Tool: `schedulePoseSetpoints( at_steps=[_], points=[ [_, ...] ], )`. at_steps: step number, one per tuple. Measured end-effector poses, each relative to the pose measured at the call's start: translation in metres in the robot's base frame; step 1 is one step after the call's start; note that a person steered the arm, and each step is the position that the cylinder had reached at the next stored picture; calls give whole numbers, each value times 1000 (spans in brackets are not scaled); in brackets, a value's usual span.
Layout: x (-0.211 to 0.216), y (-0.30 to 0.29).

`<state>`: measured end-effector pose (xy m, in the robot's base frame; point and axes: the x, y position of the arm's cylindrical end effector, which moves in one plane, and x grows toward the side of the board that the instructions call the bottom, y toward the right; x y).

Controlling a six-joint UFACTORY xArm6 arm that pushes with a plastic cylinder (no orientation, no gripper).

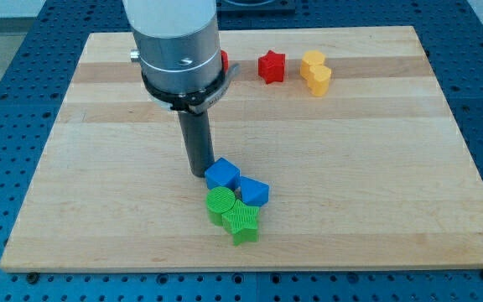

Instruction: Go to the bottom side of the board

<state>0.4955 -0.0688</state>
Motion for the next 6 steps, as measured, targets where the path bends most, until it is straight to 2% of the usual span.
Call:
schedulePoseSetpoints(
  at_steps=[3, 4, 5, 6],
  points=[
    [0, -13],
    [0, -69],
    [0, -95],
    [0, -95]
  ],
)
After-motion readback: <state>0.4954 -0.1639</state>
